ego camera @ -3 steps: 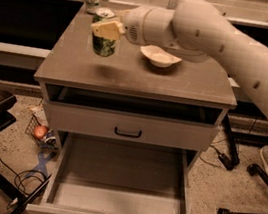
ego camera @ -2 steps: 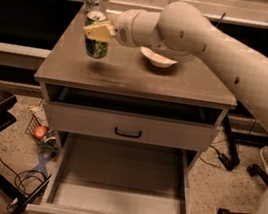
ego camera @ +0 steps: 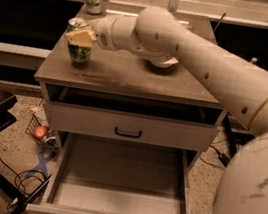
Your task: Pick green can from middle drawer and place on counter
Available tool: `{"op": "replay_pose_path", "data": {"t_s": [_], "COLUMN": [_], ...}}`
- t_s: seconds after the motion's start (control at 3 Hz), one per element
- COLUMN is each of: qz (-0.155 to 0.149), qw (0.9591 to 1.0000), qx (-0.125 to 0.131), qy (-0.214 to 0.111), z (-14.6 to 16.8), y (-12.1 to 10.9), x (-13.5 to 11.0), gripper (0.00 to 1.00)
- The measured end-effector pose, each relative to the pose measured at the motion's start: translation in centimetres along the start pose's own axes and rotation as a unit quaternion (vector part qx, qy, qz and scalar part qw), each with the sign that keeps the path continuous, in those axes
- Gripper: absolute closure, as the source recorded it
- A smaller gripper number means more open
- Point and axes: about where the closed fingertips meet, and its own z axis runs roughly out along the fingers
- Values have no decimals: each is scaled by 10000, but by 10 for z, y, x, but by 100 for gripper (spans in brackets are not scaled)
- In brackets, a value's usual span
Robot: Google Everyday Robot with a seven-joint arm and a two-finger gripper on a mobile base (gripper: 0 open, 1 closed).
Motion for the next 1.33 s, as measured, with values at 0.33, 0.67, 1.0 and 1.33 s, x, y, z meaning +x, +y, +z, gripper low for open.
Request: {"op": "replay_pose_path", "data": {"t_s": [0.33, 0.67, 1.0, 1.33], "qz": [-4, -6, -9, -13], "qw": [10000, 10000, 10000, 10000], "qx": [-22, -37, -55, -74], "qy": [-3, -4, -6, -8], "z": [2, 3, 5, 6], "y": [3, 4, 6, 8], "x": [-1, -1, -2, -2], "gripper": [74, 52, 29, 5]}}
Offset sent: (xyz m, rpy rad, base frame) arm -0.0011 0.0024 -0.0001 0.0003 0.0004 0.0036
